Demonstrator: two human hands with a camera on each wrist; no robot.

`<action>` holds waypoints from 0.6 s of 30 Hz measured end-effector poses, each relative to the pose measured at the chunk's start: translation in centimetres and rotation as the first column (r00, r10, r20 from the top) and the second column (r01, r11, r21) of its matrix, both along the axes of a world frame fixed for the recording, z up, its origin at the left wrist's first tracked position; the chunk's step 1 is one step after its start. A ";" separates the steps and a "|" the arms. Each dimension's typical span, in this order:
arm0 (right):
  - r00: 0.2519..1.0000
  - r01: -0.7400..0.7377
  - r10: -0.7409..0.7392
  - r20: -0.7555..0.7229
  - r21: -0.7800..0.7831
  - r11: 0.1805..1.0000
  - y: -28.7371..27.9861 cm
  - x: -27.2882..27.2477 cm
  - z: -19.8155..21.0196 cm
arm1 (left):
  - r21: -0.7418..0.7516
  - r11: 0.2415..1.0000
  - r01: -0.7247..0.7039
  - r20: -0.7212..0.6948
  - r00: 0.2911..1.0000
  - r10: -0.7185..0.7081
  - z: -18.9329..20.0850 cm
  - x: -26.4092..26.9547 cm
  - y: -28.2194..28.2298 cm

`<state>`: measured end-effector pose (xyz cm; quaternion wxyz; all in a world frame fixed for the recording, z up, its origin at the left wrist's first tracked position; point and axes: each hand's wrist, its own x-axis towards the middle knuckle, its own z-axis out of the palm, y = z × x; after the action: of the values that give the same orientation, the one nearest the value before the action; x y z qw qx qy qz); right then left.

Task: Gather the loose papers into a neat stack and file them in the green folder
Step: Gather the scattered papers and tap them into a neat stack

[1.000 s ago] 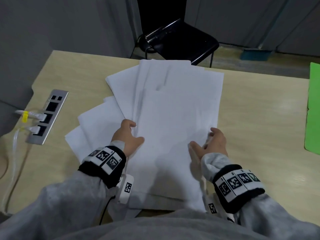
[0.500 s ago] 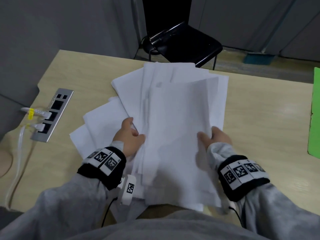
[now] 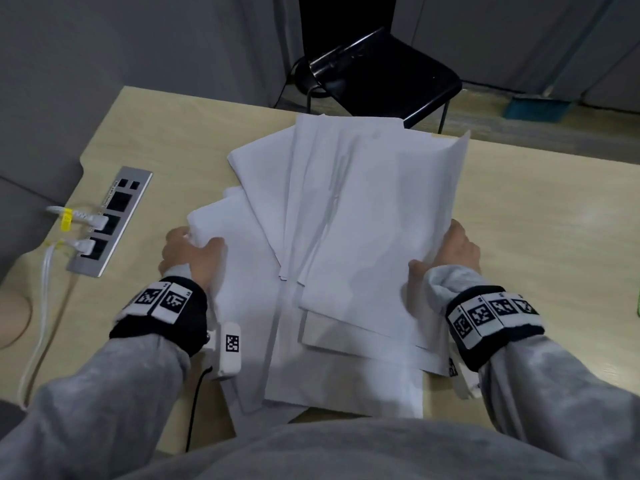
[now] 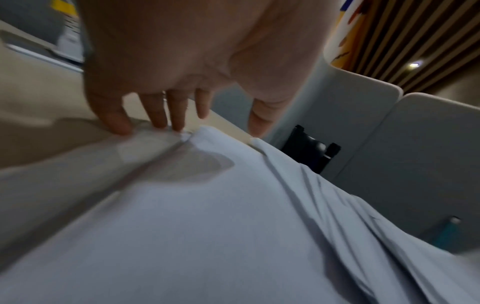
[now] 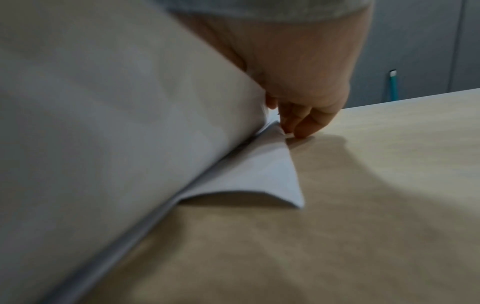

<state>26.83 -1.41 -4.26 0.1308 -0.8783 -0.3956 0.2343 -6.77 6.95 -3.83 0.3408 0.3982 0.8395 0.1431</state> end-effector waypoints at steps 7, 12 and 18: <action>0.958 -0.242 0.241 -0.158 0.014 0.970 -1.8 -2.0 -0.4 | 0.175 0.940 0.292 0.220 0.919 -0.326 0.2 4.1 -0.1; 0.992 0.069 -0.060 -0.107 0.088 0.994 -2.3 -1.7 -0.8 | 0.094 0.994 0.064 0.046 0.997 -0.069 0.4 3.2 -0.9; 0.960 0.056 -0.041 -0.278 0.047 0.997 -0.9 -2.5 -0.1 | -0.015 0.994 0.111 0.198 0.974 -0.106 1.1 6.1 -1.2</action>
<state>24.31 -2.34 -4.33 0.2145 -0.8425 -0.3579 0.3408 -0.64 5.76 -2.78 0.4348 0.4230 0.7803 0.1523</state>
